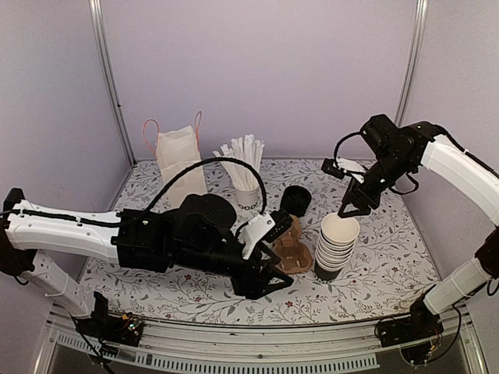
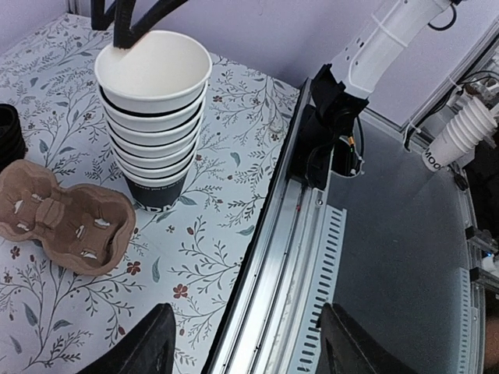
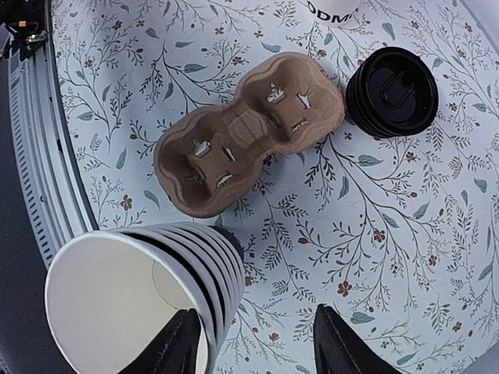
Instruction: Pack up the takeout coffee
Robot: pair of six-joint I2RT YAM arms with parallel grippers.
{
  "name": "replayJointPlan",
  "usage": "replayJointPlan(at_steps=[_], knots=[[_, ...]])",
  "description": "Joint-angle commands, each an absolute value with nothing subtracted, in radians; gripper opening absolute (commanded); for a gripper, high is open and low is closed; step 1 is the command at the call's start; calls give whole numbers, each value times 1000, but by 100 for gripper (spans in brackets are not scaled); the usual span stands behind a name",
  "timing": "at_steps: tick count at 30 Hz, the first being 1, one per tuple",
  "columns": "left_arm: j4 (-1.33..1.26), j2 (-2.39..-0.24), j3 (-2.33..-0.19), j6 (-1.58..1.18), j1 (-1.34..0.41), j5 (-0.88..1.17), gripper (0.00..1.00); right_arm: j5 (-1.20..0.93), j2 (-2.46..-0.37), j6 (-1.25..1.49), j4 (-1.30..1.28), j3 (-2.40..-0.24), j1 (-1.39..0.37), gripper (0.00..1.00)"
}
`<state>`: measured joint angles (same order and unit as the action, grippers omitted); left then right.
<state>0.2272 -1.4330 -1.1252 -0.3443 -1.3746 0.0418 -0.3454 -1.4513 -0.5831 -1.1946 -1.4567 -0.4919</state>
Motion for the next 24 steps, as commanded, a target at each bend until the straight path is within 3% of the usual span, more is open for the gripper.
replayJointPlan(at_steps=[1, 9, 17, 24], knots=[[149, -1403, -1101, -376, -1389, 41, 66, -313, -1480, -615, -1252, -1503, -535, 50], [125, -1381, -1054, -388, -1388, 10, 66, -286, -1516, -650, -1302, -1497, -577, 37], [110, -1365, -1026, -398, -1387, 3, 66, -248, -1520, -648, -1297, -1490, -577, 4], [108, -1362, -1025, -393, -1387, 3, 66, -133, -1532, -632, -1256, -1478, -563, 0]])
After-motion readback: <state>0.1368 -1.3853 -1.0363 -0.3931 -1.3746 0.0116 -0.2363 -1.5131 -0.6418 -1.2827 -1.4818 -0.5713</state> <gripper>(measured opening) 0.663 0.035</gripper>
